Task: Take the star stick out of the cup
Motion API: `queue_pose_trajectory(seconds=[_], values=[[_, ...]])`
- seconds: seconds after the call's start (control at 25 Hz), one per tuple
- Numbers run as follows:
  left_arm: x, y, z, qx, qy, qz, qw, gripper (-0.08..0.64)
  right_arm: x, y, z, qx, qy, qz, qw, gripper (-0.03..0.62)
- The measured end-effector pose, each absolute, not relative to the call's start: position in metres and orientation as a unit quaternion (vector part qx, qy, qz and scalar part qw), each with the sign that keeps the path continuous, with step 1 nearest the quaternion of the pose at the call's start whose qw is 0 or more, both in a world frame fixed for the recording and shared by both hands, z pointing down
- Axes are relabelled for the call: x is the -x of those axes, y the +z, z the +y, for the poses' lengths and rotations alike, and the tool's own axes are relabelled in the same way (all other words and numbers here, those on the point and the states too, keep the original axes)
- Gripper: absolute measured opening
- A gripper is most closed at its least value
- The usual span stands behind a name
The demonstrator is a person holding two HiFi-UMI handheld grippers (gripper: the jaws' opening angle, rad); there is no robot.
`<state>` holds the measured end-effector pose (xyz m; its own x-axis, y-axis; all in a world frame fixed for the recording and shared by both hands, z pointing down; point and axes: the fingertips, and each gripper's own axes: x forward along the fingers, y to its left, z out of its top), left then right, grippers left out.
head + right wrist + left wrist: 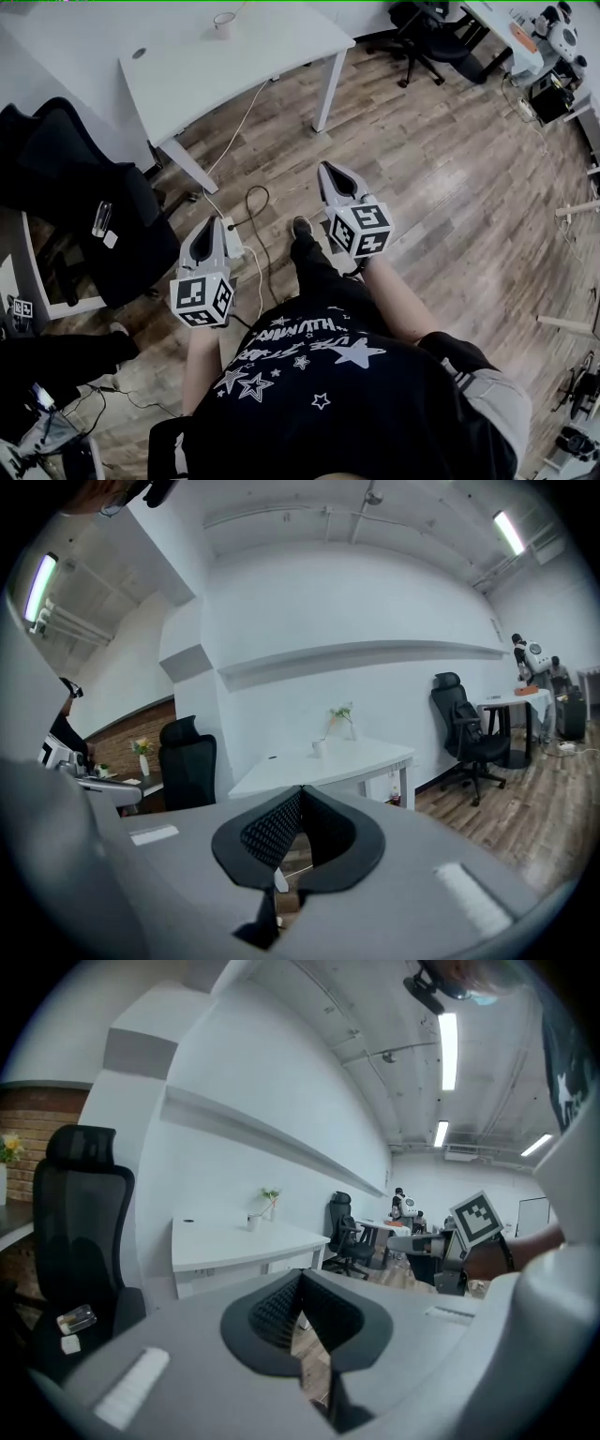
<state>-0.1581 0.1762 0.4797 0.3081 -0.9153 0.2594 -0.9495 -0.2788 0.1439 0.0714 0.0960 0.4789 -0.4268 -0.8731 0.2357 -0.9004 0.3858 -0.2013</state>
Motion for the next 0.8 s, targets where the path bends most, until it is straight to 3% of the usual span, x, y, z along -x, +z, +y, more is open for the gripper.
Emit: queue_pose_trajectory(seconds=[0.8], values=[[0.134,0.465,-0.114,-0.760,0.060,-0.634,0.129,0.002,-0.070,0.474,-0.213,-0.462,0.158,-0.872,0.029,0.014]])
